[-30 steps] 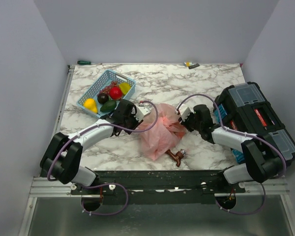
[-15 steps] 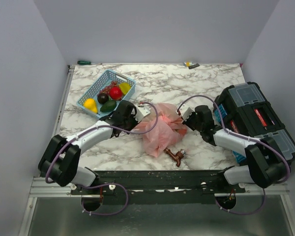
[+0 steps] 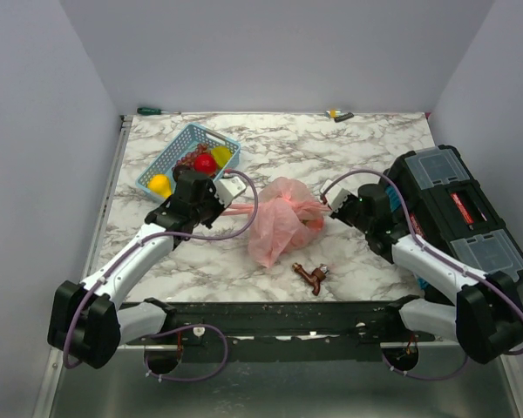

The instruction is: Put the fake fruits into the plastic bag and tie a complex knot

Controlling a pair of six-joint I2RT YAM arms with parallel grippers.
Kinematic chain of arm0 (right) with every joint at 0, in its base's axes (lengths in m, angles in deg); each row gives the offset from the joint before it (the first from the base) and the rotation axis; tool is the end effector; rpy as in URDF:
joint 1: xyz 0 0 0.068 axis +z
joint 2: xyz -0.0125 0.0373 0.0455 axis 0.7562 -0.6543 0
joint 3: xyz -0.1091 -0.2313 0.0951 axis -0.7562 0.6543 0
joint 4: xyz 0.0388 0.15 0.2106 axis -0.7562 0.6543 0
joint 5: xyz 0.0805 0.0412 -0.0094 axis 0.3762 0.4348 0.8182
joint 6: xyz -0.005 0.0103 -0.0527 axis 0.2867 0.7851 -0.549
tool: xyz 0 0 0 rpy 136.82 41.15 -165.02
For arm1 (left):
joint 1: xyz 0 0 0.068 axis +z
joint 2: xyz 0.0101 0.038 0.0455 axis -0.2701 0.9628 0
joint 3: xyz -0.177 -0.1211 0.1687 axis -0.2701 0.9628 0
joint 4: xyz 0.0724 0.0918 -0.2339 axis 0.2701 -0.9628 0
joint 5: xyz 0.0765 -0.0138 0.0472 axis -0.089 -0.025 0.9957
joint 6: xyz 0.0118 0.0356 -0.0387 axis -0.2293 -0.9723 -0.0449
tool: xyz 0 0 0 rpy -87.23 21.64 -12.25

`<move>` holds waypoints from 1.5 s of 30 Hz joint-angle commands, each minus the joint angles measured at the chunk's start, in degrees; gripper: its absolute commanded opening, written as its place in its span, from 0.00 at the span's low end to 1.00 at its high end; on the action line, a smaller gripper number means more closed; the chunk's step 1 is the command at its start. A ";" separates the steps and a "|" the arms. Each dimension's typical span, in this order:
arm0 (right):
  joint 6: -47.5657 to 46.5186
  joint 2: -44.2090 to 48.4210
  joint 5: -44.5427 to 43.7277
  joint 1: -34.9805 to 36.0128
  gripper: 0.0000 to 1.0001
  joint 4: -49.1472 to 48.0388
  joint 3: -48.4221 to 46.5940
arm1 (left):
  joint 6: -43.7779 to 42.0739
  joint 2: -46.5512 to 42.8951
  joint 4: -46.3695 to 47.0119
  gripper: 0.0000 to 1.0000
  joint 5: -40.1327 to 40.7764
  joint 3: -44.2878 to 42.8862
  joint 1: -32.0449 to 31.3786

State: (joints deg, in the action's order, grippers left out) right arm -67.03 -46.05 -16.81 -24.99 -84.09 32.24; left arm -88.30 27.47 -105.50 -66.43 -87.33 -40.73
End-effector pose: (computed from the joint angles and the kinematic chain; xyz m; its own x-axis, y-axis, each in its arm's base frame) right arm 0.2258 0.1014 0.2100 -0.0671 -0.7454 -0.6632 -0.6061 0.5584 -0.5664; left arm 0.2257 -0.1094 0.2504 -0.3302 0.6119 -0.7187 0.6874 0.6777 0.2612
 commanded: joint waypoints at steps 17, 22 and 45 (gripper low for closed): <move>-13.72 -8.02 -5.94 -18.04 0.01 -1.29 4.34 | -10.01 1.53 -2.63 0.00 7.44 7.21 14.60; -6.25 -7.33 0.83 -16.54 0.01 9.52 -5.30 | -4.18 -1.49 -9.87 0.00 -2.60 -0.58 12.00; 15.08 -12.94 19.73 -13.07 0.01 16.89 -14.40 | -0.80 3.74 -5.33 0.00 -6.79 -3.75 9.33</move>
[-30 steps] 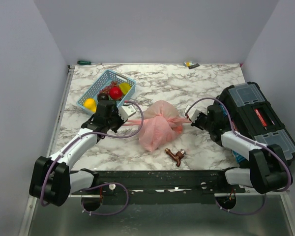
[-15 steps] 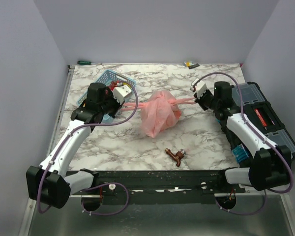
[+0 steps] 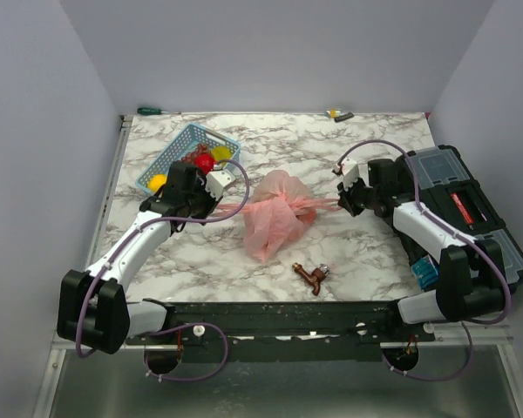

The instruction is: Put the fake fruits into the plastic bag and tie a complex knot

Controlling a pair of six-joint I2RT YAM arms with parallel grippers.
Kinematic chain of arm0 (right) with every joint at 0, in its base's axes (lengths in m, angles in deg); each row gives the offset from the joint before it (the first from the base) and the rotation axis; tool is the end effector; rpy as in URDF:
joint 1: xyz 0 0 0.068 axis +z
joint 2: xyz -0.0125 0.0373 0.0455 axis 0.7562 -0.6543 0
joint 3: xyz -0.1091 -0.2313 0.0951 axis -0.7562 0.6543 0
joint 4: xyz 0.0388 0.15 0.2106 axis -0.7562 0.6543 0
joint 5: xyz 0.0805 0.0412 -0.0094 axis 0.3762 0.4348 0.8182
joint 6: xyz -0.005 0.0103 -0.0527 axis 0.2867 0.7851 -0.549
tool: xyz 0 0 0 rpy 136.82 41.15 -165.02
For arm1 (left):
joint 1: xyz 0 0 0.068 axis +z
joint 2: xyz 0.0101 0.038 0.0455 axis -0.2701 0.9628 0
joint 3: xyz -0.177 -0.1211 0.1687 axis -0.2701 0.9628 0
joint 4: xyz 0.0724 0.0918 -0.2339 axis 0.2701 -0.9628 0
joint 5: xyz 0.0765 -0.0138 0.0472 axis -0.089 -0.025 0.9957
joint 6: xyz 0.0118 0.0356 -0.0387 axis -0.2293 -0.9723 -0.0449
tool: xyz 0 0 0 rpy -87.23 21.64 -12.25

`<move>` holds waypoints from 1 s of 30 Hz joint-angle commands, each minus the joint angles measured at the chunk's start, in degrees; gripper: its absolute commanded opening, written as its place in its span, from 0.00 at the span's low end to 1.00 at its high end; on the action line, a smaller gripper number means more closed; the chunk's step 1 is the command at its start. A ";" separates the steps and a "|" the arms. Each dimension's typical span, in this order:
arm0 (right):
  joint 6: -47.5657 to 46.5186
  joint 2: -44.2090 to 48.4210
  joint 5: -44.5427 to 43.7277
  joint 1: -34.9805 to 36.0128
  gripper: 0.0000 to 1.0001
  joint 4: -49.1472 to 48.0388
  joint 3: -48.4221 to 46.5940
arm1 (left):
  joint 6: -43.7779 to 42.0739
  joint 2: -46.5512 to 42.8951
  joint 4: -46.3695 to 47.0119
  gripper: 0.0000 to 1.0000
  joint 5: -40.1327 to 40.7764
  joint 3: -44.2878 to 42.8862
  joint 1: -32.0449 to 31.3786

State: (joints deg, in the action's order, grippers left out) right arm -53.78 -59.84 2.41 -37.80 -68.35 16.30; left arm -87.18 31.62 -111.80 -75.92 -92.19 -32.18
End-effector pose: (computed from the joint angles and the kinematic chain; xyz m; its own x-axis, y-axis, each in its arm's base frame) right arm 0.2869 0.0696 0.2167 -0.3947 -0.5226 -0.7557 -0.6868 0.7141 -0.1351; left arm 0.2476 -0.0831 0.2532 -0.4538 0.5360 -0.7119 0.6843 0.7213 0.1070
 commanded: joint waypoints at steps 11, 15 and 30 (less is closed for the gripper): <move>9.37 5.00 7.49 -0.28 0.58 7.32 -6.84 | 6.24 -1.35 -6.14 0.50 -12.77 -6.82 0.26; 10.76 5.45 8.76 -0.26 0.76 9.50 -10.88 | 7.49 -1.11 -8.66 0.73 -14.36 -12.53 0.25; 26.55 5.04 8.30 -0.35 0.98 15.69 -27.38 | 20.75 -4.92 -20.12 0.99 -30.25 -28.30 12.60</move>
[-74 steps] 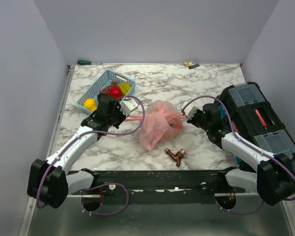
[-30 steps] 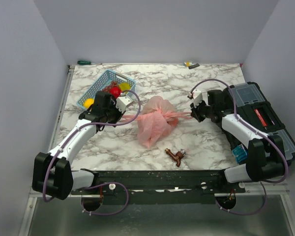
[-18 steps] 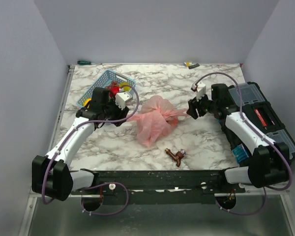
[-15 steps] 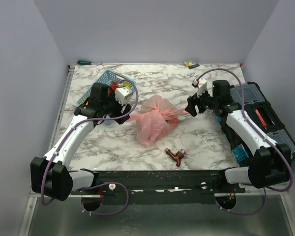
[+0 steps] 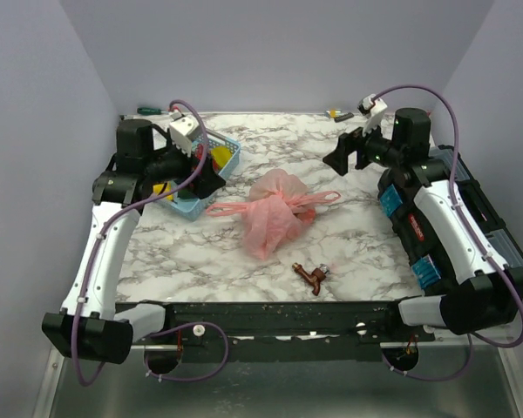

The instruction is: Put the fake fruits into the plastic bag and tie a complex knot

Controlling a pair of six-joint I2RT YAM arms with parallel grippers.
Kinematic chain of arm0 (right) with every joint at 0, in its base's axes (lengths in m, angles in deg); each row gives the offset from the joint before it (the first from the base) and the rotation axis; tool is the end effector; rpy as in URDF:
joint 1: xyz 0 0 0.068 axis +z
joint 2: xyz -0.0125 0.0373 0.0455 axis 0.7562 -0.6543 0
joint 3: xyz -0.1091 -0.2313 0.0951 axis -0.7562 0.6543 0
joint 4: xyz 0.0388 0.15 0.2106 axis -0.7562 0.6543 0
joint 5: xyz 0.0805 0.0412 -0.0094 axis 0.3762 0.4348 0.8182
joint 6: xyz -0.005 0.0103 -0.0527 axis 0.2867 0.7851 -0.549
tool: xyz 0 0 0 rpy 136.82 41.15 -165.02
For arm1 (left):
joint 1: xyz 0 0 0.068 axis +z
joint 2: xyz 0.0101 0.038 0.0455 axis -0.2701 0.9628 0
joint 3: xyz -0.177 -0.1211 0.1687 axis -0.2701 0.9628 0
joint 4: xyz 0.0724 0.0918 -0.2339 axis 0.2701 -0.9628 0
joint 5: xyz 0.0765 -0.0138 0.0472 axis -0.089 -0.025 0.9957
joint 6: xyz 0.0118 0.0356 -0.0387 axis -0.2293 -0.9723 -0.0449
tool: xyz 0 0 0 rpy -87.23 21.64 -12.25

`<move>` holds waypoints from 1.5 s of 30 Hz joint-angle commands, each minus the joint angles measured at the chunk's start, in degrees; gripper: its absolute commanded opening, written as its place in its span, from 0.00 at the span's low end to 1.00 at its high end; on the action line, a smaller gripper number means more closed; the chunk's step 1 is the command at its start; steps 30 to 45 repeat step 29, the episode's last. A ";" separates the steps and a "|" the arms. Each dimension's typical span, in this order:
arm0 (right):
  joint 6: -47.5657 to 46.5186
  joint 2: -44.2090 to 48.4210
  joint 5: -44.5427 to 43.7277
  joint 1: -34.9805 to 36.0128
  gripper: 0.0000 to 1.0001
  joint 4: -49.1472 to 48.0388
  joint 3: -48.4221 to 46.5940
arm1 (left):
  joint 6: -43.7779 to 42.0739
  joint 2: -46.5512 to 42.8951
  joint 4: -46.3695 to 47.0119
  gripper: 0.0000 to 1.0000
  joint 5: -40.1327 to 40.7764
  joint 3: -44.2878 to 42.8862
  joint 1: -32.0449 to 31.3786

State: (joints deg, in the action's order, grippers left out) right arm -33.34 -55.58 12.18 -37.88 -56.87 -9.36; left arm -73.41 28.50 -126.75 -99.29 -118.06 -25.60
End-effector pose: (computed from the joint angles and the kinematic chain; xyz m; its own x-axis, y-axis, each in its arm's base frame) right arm 0.2937 0.0761 0.3724 -0.3280 -0.1745 -0.9284 -0.6542 0.7510 0.0900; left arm 0.2357 -0.0637 0.3976 -0.4025 0.2049 -0.8922 0.7325 0.6567 -0.1797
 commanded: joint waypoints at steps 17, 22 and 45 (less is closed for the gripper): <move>15.39 10.70 -4.31 -5.51 1.00 3.94 18.04 | 5.84 -16.33 -8.02 0.99 -1.08 17.47 23.94; 15.24 11.36 -4.18 -5.53 1.00 3.63 18.72 | 6.80 -16.64 -7.60 0.99 -0.61 17.87 23.88; 15.09 11.56 -3.31 -5.53 1.00 3.18 18.94 | 7.31 -15.10 -7.72 0.99 1.45 16.22 23.89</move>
